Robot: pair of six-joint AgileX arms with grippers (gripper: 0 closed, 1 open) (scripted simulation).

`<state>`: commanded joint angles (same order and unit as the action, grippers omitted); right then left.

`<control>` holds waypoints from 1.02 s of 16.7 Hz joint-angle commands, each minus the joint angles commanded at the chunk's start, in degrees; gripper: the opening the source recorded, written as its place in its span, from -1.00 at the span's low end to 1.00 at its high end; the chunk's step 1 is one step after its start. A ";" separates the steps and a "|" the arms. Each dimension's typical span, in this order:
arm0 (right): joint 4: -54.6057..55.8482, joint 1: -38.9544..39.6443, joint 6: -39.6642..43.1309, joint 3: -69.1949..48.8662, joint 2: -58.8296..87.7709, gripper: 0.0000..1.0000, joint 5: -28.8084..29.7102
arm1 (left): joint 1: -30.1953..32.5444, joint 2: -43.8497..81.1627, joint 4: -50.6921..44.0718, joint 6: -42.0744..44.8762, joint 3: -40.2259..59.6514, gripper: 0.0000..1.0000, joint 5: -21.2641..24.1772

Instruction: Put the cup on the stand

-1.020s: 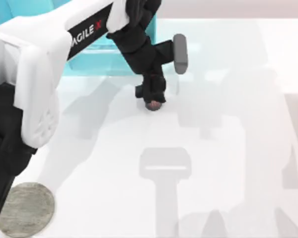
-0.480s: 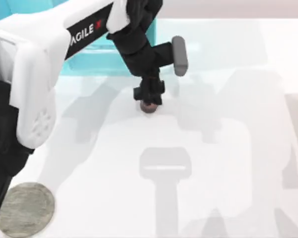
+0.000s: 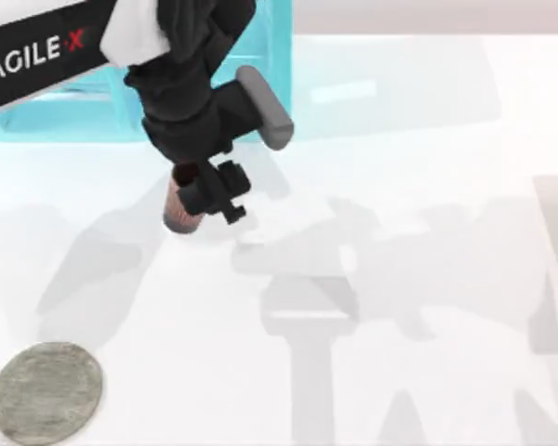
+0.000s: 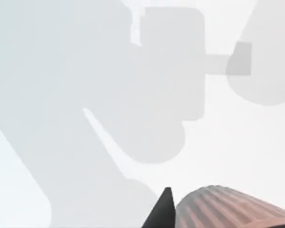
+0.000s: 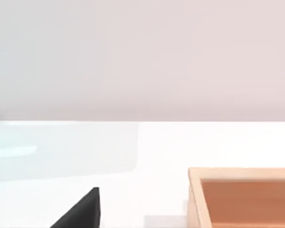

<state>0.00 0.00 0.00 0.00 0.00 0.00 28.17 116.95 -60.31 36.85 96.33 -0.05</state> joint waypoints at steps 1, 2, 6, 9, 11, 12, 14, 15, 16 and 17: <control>0.00 0.00 0.00 0.00 0.00 1.00 0.00 | -0.47 -5.19 0.98 -3.93 -6.01 -1.00 -1.81; 0.00 0.00 0.00 0.00 0.00 1.00 0.00 | -1.02 -10.50 1.99 -7.98 -12.06 -1.00 -3.37; 0.00 0.00 0.00 0.00 0.00 1.00 0.00 | -4.04 -31.47 6.29 -24.69 -34.75 -1.00 -6.79; 0.00 0.00 0.00 0.00 0.00 1.00 0.00 | -6.90 -45.08 9.55 -36.63 -47.70 -1.00 -6.80; 0.00 0.00 0.00 0.00 0.00 1.00 0.00 | -8.83 -52.13 11.51 -43.39 -53.69 -1.00 -6.27; 0.00 0.00 0.00 0.00 0.00 1.00 0.00 | -9.69 -54.91 12.36 -46.17 -55.86 -1.00 -5.95; 0.00 0.00 0.00 0.00 0.00 1.00 0.00 | -11.01 -58.77 13.66 -50.04 -58.62 -1.00 -5.43; 0.00 0.00 0.00 0.00 0.00 1.00 0.00 | -11.38 -59.81 14.05 -51.08 -59.28 -1.00 -5.27; 0.00 0.00 0.00 0.00 0.00 1.00 0.00 | -11.54 -60.27 14.24 -51.55 -59.54 -1.00 -5.20; 0.00 0.00 0.00 0.00 0.00 1.00 0.00 | -11.54 -60.27 14.24 -51.55 -59.54 -1.00 -5.20</control>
<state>0.00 0.00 0.00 0.00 0.00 0.00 16.63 56.67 -46.08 -14.70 36.78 -5.25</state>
